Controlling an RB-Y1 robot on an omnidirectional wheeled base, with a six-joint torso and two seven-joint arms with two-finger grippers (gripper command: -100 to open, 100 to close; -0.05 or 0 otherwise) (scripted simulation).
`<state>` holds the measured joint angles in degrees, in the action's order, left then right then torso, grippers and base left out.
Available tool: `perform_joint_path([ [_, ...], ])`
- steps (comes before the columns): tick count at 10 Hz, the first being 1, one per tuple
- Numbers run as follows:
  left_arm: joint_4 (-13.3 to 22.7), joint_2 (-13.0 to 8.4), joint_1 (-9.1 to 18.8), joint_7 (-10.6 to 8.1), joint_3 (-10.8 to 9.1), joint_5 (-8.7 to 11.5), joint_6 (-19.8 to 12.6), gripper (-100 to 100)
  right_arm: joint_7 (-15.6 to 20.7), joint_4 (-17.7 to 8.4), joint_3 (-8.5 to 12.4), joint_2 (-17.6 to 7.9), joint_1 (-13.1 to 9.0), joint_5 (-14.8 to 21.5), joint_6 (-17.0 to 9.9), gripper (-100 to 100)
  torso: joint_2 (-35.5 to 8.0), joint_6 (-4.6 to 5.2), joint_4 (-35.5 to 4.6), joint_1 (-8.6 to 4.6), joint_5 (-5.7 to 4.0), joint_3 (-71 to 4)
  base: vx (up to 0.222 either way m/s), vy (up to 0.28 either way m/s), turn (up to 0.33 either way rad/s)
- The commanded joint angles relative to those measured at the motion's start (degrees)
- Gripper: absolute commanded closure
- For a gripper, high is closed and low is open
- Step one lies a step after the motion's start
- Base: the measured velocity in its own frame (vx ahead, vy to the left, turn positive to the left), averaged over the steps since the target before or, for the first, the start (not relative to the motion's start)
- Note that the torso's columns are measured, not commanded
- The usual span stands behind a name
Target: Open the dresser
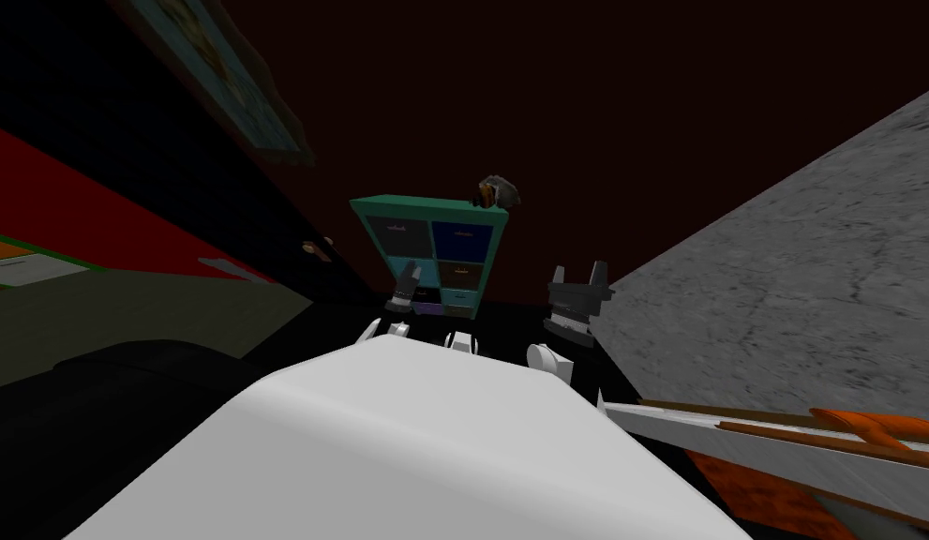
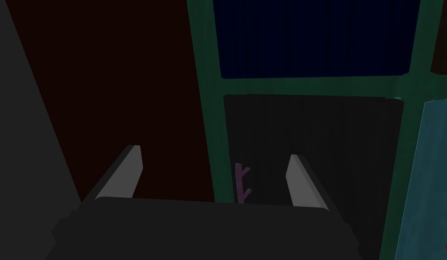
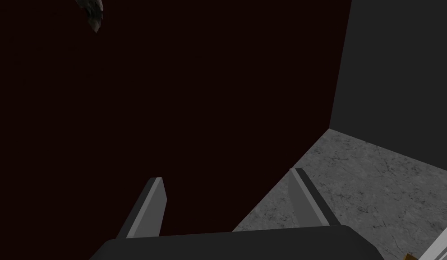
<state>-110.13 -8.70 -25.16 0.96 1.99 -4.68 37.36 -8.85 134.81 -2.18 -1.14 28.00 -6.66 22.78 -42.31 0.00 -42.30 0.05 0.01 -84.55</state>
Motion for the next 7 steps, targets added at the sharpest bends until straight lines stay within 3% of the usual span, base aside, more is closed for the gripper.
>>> perform_joint_path([
  [1,2.95,0.26,0.47,-0.06,-0.08,0.3,0.36,-100,0.0,0.0,0.0,0.0,0.0,0.0,0.0,0,0.0,0.0,0.0,-0.05,-0.01,0.0,0.047,-0.073,0.002],
  [3,4.97,0.43,0.82,-0.11,-0.15,0.51,0.55,-100,0.0,0.0,0.0,0.0,0.0,0.0,0.0,0,0.01,0.0,0.01,-0.04,-0.01,-0.01,0.05,-0.065,0.003],
  [5,9.21,0.47,1.57,-0.21,-0.29,0.94,0.94,-100,0.0,0.0,0.0,0.0,0.0,0.0,0.0,0,0.13,0.0,0.04,-0.08,-0.01,-0.08,0.095,-0.101,0.002],
  [7,10.39,0.38,1.78,-0.24,-0.33,1.07,1.05,-100,0.0,0.0,0.0,0.0,0.0,0.0,0.0,0,0.0,0.0,0.01,-0.06,-0.02,-0.02,0.054,-0.076,0.004],
])
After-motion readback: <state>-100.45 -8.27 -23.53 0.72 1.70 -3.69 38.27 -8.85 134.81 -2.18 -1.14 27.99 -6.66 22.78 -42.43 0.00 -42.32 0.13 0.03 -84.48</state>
